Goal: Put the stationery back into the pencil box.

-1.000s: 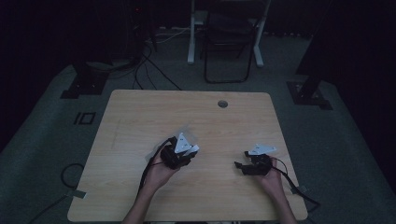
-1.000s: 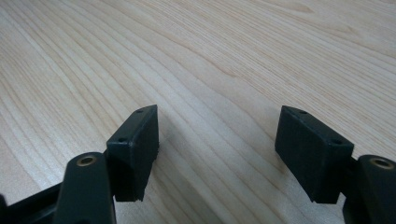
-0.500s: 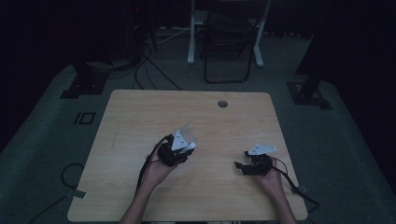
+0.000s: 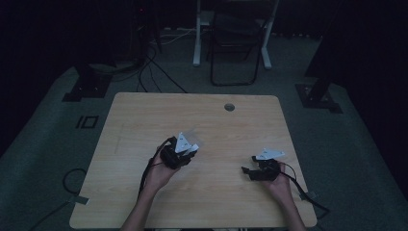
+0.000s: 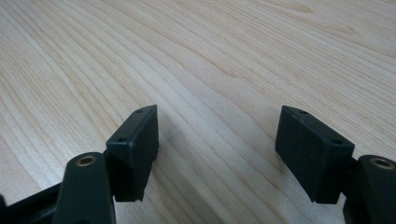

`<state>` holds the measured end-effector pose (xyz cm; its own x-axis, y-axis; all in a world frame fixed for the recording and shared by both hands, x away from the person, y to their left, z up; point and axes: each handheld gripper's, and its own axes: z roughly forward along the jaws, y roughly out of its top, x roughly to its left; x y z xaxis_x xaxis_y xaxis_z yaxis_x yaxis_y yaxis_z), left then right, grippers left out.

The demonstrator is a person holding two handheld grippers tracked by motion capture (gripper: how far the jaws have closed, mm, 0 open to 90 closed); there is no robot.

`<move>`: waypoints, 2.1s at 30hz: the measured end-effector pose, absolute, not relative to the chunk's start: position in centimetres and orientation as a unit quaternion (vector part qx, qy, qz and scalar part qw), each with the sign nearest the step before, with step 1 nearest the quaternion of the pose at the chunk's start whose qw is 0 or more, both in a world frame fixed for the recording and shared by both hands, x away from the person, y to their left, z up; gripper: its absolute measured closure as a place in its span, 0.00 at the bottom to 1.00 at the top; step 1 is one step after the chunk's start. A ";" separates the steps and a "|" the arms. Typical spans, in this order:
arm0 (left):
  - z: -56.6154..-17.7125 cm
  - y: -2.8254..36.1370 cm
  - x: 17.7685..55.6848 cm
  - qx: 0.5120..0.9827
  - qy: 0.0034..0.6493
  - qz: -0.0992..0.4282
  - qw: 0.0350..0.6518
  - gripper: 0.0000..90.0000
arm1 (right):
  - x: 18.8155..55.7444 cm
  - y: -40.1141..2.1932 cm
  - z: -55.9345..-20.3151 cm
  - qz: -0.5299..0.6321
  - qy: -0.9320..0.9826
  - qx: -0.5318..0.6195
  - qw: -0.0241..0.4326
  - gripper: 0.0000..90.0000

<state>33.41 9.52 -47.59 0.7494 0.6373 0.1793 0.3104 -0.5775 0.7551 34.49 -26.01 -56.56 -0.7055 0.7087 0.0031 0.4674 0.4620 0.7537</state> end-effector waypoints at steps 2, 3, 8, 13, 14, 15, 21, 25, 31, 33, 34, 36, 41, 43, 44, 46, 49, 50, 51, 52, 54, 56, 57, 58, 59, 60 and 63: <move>-47.6 9.6 33.5 0.859 0.277 0.229 0.365 0.79 | 34.5 -26.0 -56.6 0.383 0.841 0.350 0.157 0.34; -47.6 9.7 33.5 0.858 0.279 0.230 0.366 0.79 | 34.5 -26.0 -56.6 0.383 0.840 0.350 0.157 0.34; -47.8 10.0 33.9 0.856 0.284 0.233 0.364 0.79 | 34.5 -26.0 -56.6 0.383 0.840 0.350 0.158 0.34; -47.9 10.2 34.1 0.856 0.286 0.233 0.362 0.79 | 34.5 -25.9 -56.6 0.383 0.840 0.350 0.157 0.34; -47.9 10.3 34.2 0.856 0.286 0.233 0.362 0.79 | 34.5 -25.9 -56.6 0.383 0.840 0.350 0.157 0.34; -47.9 10.3 34.2 0.857 0.286 0.234 0.361 0.79 | 34.5 -25.9 -56.6 0.383 0.840 0.350 0.157 0.34; -48.1 10.3 34.4 0.856 0.288 0.234 0.360 0.79 | 34.5 -25.9 -56.6 0.383 0.840 0.350 0.157 0.33; -48.3 10.4 34.6 0.857 0.288 0.236 0.355 0.79 | 34.6 -25.9 -56.6 0.383 0.841 0.350 0.156 0.33; -48.7 10.5 35.0 0.858 0.289 0.236 0.352 0.79 | 34.6 -25.9 -56.6 0.383 0.841 0.348 0.157 0.33; -48.8 10.4 35.0 0.859 0.290 0.236 0.350 0.79 | 34.6 -25.9 -56.6 0.383 0.841 0.348 0.156 0.33; -48.8 10.5 35.0 0.861 0.288 0.237 0.347 0.79 | 34.6 -25.9 -56.6 0.383 0.841 0.348 0.157 0.33; -48.9 10.4 35.1 0.860 0.289 0.236 0.348 0.79 | 34.6 -25.9 -56.6 0.383 0.841 0.348 0.157 0.33; -49.1 10.4 35.2 0.861 0.290 0.237 0.345 0.79 | 34.6 -25.9 -56.6 0.383 0.841 0.348 0.157 0.33; -49.1 10.4 35.3 0.861 0.290 0.237 0.343 0.79 | 34.6 -25.9 -56.6 0.383 0.841 0.349 0.156 0.33; -49.2 10.4 35.3 0.861 0.292 0.237 0.344 0.79 | 34.6 -25.9 -56.6 0.383 0.841 0.348 0.157 0.33; -49.3 10.4 35.4 0.862 0.291 0.237 0.342 0.79 | 34.6 -25.9 -56.6 0.383 0.841 0.349 0.156 0.33; -49.5 10.4 35.5 0.864 0.290 0.240 0.335 0.79 | 34.6 -25.9 -56.6 0.383 0.841 0.348 0.157 0.33; -49.6 10.4 35.5 0.863 0.291 0.241 0.335 0.79 | 34.6 -25.9 -56.6 0.383 0.841 0.348 0.157 0.33; -49.7 10.4 35.5 0.865 0.289 0.242 0.331 0.79 | 34.6 -25.9 -56.6 0.383 0.841 0.348 0.157 0.33; -49.8 10.3 35.6 0.866 0.289 0.242 0.328 0.79 | 34.6 -25.9 -56.6 0.383 0.841 0.348 0.157 0.33; -50.0 10.3 35.6 0.866 0.290 0.244 0.326 0.79 | 34.5 -25.9 -56.6 0.383 0.841 0.348 0.157 0.33; -50.2 10.3 35.7 0.866 0.291 0.245 0.323 0.79 | 34.5 -25.9 -56.6 0.383 0.842 0.347 0.156 0.33; -50.3 10.3 35.8 0.867 0.291 0.246 0.320 0.79 | 34.5 -25.9 -56.6 0.383 0.842 0.347 0.156 0.33; -50.4 10.3 35.8 0.868 0.291 0.249 0.316 0.79 | 34.5 -25.9 -56.6 0.383 0.842 0.348 0.156 0.33; -50.6 10.3 35.8 0.868 0.292 0.250 0.315 0.79 | 34.5 -25.9 -56.6 0.383 0.842 0.348 0.156 0.33; -50.8 10.3 35.8 0.868 0.293 0.248 0.314 0.79 | 34.5 -25.9 -56.6 0.383 0.842 0.348 0.156 0.33; -51.2 10.4 35.9 0.869 0.296 0.247 0.310 0.79 | 34.5 -25.9 -56.6 0.383 0.842 0.347 0.156 0.33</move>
